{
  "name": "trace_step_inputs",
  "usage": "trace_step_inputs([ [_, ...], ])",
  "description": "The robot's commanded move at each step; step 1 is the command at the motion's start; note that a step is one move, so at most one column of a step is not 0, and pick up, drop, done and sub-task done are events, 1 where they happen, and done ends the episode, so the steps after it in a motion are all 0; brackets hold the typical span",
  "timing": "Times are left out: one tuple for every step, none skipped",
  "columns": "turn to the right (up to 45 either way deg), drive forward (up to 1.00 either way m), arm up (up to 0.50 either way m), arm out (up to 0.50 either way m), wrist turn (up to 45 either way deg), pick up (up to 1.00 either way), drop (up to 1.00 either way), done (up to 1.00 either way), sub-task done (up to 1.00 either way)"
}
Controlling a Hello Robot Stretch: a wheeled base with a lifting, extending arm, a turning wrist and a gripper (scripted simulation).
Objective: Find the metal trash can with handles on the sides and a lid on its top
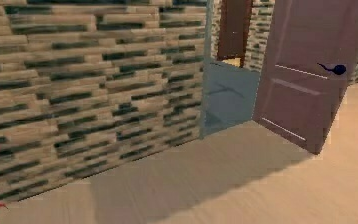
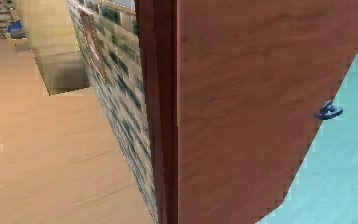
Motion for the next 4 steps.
trace_step_inputs([
  [0.0, 0.30, 0.00, 0.00, 0.0, 0.00, 0.00, 0.00, 0.00],
  [21.0, 0.00, 0.00, 0.00, 0.0, 0.00, 0.00, 0.00, 0.00],
  [0.0, 1.00, 0.00, 0.00, 0.0, 0.00, 0.00, 0.00, 0.00],
  [0.0, 0.65, 0.00, 0.00, 0.0, 0.00, 0.00, 0.00, 0.00],
])
